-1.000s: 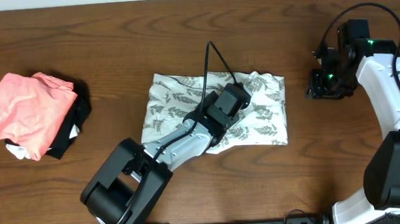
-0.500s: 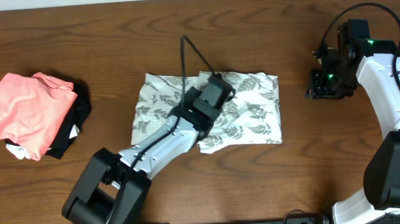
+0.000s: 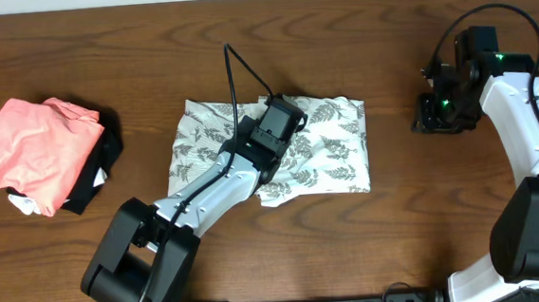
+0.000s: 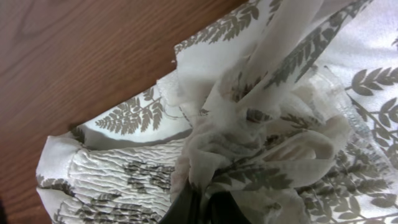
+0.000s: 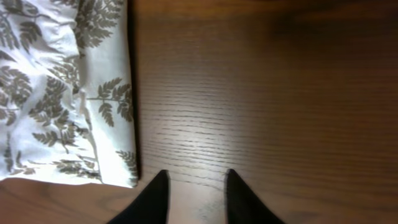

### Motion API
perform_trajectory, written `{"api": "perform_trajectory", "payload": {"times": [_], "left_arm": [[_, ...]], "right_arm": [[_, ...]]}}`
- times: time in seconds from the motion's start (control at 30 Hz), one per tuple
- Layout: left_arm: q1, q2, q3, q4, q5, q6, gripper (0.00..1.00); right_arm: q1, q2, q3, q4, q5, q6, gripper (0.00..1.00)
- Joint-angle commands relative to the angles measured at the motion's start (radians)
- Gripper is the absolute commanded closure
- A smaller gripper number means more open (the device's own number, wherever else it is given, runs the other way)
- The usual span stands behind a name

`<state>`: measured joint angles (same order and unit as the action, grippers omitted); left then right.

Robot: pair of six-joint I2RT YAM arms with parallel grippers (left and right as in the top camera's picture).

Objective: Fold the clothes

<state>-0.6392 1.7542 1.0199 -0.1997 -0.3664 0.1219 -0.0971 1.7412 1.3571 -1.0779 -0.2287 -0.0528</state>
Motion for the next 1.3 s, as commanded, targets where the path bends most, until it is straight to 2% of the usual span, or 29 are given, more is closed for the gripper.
{"api": "perform_trajectory", "payload": {"times": [0.0, 0.1, 0.2, 0.33, 0.5, 0.7, 0.93, 1.13, 1.27], "left_arm": [[0.008, -0.008, 0.013, -0.006, -0.02, -0.028, 0.94], [0.008, -0.008, 0.013, -0.009, -0.02, -0.028, 0.94], [0.008, -0.008, 0.013, -0.009, -0.02, -0.029, 0.94], [0.008, -0.008, 0.013, -0.009, -0.02, -0.031, 0.94], [0.008, -0.008, 0.013, -0.009, -0.02, -0.031, 0.94], [0.008, -0.008, 0.013, -0.009, -0.019, -0.031, 0.94], [0.008, -0.008, 0.013, -0.009, -0.019, -0.031, 0.94], [0.008, -0.008, 0.013, -0.009, -0.019, -0.031, 0.94], [0.008, -0.008, 0.013, -0.009, -0.019, -0.031, 0.94]], "right_arm": [[0.013, -0.005, 0.002, -0.01, -0.188, -0.134, 0.82], [0.039, -0.002, 0.002, -0.017, -0.307, -0.192, 0.87], [0.088, 0.011, 0.002, -0.013, -0.291, -0.192, 0.93], [0.151, 0.048, 0.002, 0.007, -0.288, -0.18, 0.93], [0.2, 0.132, 0.002, 0.063, -0.289, -0.101, 0.95], [0.252, 0.251, 0.002, 0.1, -0.291, -0.101, 0.94], [0.254, 0.35, 0.002, 0.148, -0.177, -0.029, 0.95], [0.229, 0.358, 0.002, 0.135, -0.058, -0.003, 0.95], [0.197, 0.358, 0.002, 0.131, -0.055, -0.003, 0.95]]}}
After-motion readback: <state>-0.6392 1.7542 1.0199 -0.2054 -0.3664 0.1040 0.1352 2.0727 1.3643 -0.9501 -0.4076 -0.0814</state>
